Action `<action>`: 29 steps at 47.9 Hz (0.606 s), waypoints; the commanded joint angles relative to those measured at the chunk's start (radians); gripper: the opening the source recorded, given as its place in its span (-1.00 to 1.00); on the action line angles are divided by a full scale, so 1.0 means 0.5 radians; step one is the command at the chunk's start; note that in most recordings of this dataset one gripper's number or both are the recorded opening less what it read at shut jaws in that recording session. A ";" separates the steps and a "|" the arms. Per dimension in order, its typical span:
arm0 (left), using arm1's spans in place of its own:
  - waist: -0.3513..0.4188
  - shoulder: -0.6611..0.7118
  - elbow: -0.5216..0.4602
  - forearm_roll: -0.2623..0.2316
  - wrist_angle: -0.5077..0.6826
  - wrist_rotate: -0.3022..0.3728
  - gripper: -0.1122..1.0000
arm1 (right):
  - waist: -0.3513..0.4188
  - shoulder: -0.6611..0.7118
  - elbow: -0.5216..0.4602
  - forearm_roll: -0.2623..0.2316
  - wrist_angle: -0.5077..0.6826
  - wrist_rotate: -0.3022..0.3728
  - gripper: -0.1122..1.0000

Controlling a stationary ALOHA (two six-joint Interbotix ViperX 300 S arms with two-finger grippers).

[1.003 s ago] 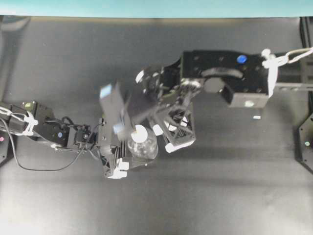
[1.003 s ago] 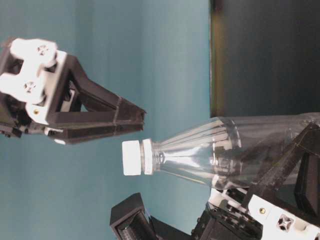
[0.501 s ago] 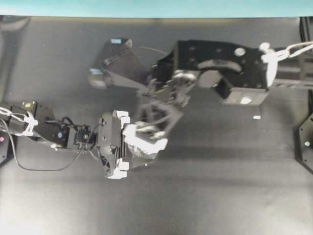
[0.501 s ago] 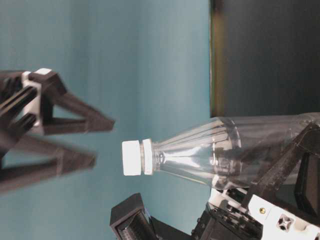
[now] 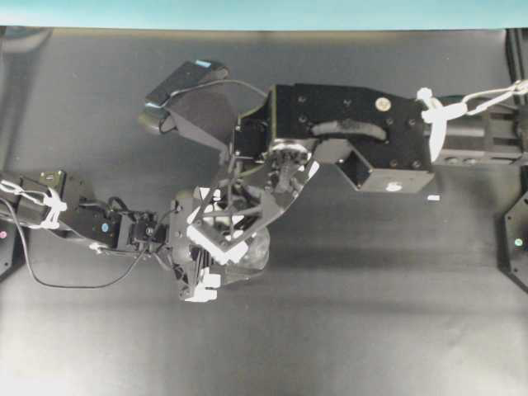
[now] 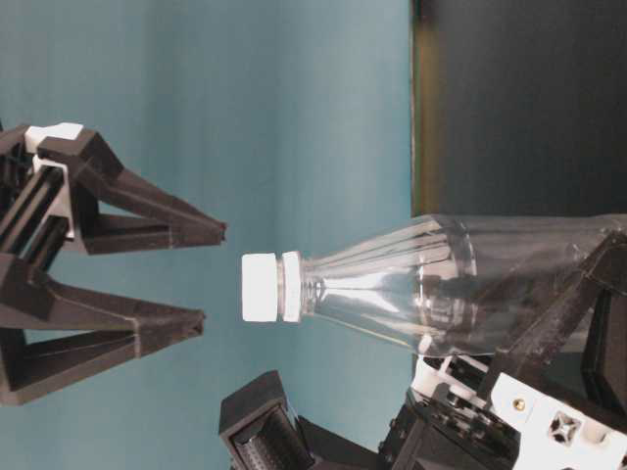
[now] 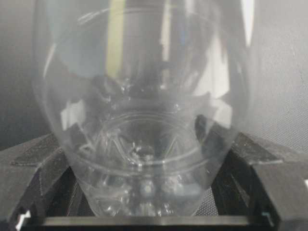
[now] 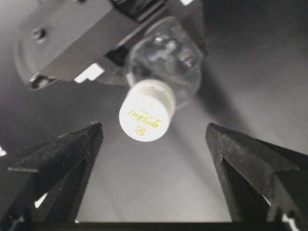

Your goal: Open the bottle cap by holding the bottle with the left arm and twisting the cap with the right arm.

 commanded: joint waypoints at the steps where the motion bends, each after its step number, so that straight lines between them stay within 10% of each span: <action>1: -0.012 0.003 -0.015 0.009 0.003 0.000 0.64 | 0.018 0.012 -0.021 -0.009 0.003 0.025 0.70; 19: -0.012 0.000 -0.009 0.009 0.006 0.000 0.64 | 0.043 0.058 -0.018 -0.009 0.003 0.025 0.63; 29: -0.012 0.003 -0.006 0.009 0.006 0.000 0.64 | 0.049 0.058 -0.006 -0.009 0.003 0.012 0.19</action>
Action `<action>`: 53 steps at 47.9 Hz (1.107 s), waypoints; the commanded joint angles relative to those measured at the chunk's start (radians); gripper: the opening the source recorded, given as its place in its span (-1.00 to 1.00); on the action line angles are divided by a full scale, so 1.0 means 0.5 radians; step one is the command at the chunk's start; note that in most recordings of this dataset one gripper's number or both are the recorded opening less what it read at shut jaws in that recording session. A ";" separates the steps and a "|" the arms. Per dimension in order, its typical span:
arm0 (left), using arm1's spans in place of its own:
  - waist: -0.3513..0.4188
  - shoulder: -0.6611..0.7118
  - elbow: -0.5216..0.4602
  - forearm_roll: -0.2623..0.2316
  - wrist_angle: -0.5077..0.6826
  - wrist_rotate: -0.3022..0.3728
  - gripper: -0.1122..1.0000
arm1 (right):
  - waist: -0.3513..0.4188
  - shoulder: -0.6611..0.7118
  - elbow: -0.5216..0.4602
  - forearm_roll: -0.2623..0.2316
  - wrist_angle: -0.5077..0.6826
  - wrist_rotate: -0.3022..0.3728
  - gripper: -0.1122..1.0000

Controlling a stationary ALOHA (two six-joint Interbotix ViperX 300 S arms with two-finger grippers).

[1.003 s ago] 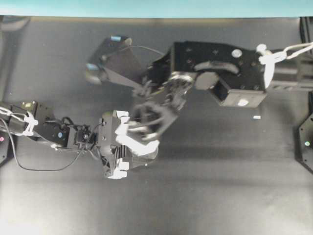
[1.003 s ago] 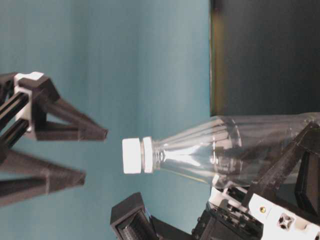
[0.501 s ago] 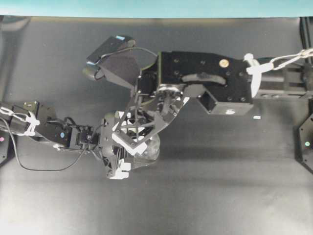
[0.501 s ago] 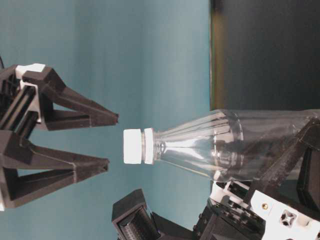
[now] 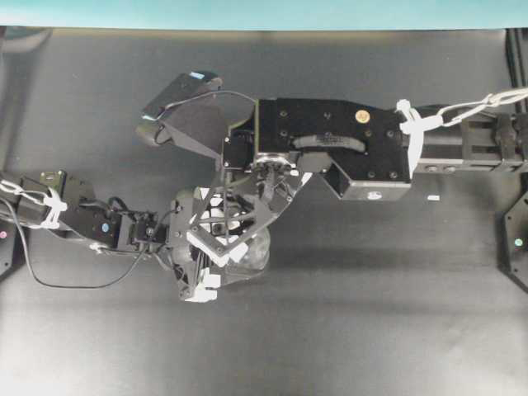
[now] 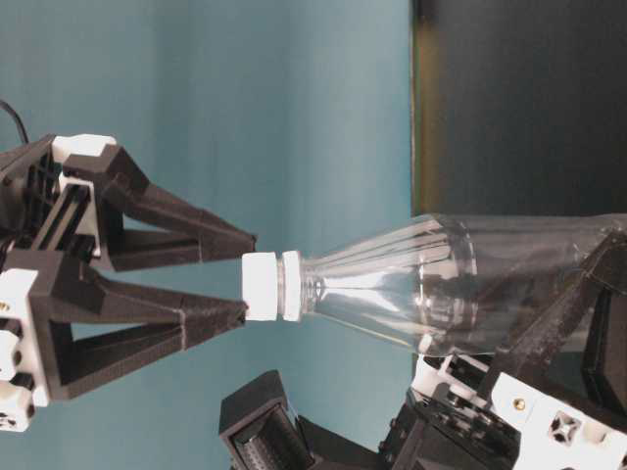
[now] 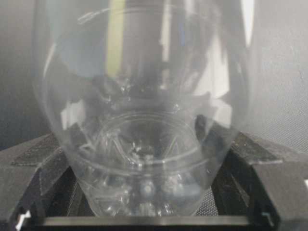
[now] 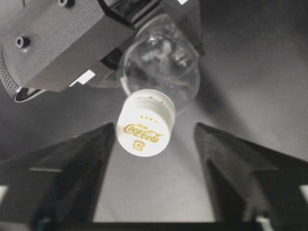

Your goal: Open the bottle cap by holding the bottle with the left arm and twisting the cap with the right arm.

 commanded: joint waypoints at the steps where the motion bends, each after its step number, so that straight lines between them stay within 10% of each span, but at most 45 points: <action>1: -0.012 0.000 -0.006 0.009 0.003 -0.003 0.64 | 0.034 -0.003 -0.003 -0.003 -0.003 0.009 0.12; 16: -0.012 0.000 -0.003 0.009 0.003 -0.003 0.64 | 0.037 -0.003 0.003 0.009 -0.018 -0.046 -0.79; 35: -0.012 0.000 0.000 0.009 0.006 -0.003 0.64 | 0.040 -0.015 -0.067 0.052 -0.018 -0.255 -0.80; 42: -0.012 0.000 -0.003 0.009 0.006 -0.003 0.64 | 0.040 -0.006 -0.107 0.135 -0.012 -0.353 -0.47; 53: -0.012 0.000 -0.003 0.009 0.003 -0.003 0.64 | 0.043 -0.003 -0.083 0.077 0.031 -0.344 0.67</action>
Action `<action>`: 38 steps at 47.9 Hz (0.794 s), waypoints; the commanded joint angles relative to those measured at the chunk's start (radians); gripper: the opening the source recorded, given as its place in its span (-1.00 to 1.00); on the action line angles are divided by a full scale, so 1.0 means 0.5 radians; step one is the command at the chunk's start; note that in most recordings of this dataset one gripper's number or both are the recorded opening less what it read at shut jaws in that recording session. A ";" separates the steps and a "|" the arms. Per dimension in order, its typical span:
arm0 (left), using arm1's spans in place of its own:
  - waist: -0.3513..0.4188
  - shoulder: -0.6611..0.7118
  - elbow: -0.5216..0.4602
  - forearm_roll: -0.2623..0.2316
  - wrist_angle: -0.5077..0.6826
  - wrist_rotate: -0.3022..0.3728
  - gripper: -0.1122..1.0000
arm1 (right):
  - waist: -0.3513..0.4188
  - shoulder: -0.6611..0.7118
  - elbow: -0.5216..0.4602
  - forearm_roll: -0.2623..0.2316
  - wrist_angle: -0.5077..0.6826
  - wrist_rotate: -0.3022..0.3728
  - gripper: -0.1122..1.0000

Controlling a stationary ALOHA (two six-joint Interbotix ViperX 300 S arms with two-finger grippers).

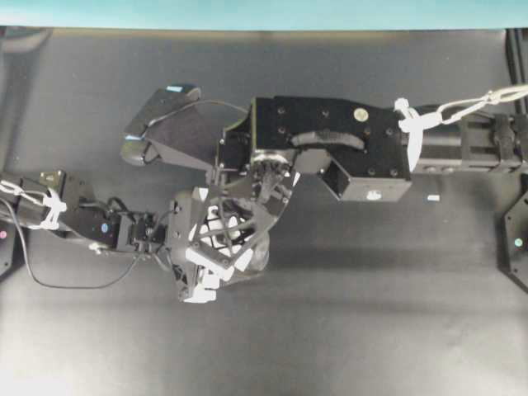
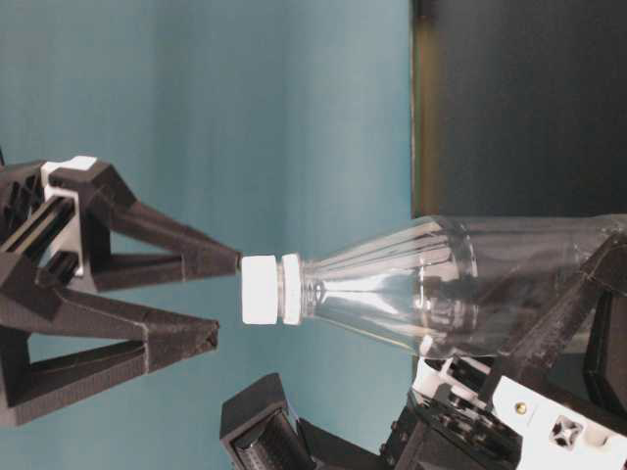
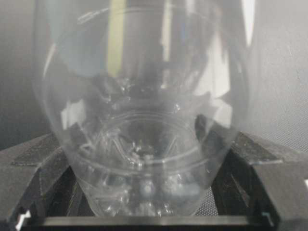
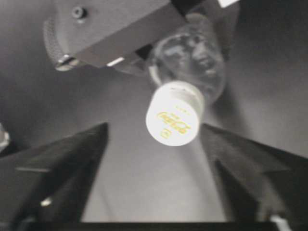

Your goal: Open the bottle cap by holding the bottle with the left arm and twisting the cap with the right arm.

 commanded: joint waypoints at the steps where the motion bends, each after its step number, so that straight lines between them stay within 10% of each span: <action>1: -0.012 0.000 -0.009 0.006 0.000 -0.003 0.64 | 0.034 -0.012 0.003 -0.037 0.000 -0.018 0.72; 20: -0.015 0.000 -0.006 0.006 0.000 -0.003 0.64 | 0.025 -0.009 0.126 -0.049 -0.141 -0.012 0.59; 32: -0.015 -0.003 -0.006 0.006 0.000 -0.003 0.64 | 0.018 -0.009 0.129 -0.049 -0.098 -0.015 -0.11; 38: -0.015 0.000 -0.006 0.006 0.000 -0.003 0.64 | 0.009 -0.009 0.129 -0.052 -0.110 -0.037 -0.14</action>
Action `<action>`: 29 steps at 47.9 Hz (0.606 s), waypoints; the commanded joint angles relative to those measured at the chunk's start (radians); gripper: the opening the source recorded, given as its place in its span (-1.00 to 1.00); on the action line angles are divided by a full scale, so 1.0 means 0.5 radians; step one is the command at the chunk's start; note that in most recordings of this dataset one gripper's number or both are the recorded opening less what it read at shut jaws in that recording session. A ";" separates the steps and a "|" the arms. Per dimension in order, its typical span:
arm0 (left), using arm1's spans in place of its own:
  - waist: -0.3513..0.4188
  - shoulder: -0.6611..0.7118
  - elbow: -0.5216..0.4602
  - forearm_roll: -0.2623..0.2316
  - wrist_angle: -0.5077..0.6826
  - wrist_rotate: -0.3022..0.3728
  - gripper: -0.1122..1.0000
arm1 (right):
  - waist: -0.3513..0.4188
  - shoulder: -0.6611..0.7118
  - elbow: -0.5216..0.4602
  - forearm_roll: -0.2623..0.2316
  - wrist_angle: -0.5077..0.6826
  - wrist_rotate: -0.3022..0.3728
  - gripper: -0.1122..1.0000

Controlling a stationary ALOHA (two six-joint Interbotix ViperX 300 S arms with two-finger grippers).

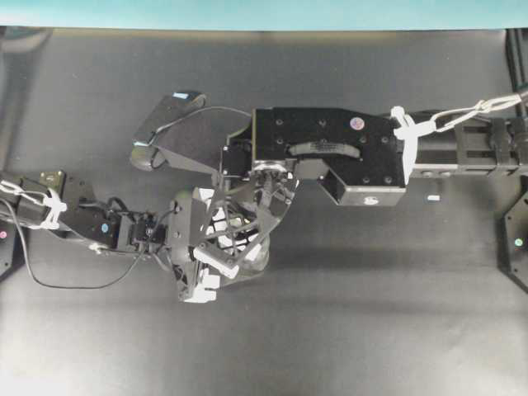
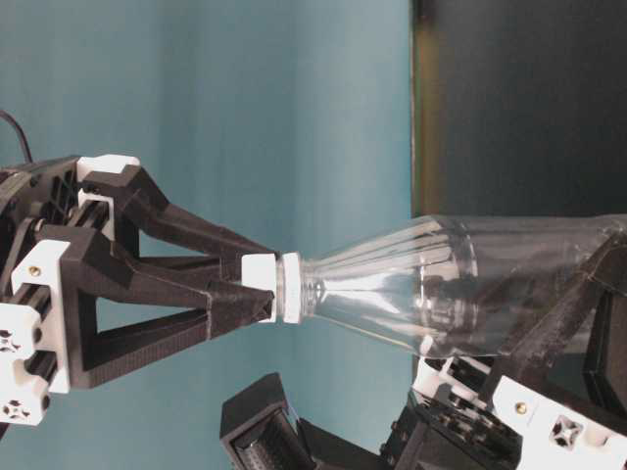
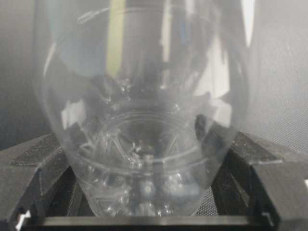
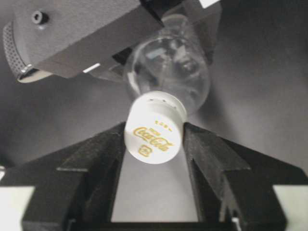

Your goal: Open the bottle cap by holding the bottle with the left arm and twisting the cap with the right arm.

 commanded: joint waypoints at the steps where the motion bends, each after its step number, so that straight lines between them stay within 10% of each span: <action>1: -0.015 0.000 -0.006 0.003 0.000 -0.003 0.65 | 0.009 -0.006 -0.006 0.000 -0.012 -0.040 -0.14; 29: -0.015 -0.003 -0.015 0.006 0.000 0.000 0.64 | -0.006 -0.012 0.000 0.003 -0.110 -1.485 -0.14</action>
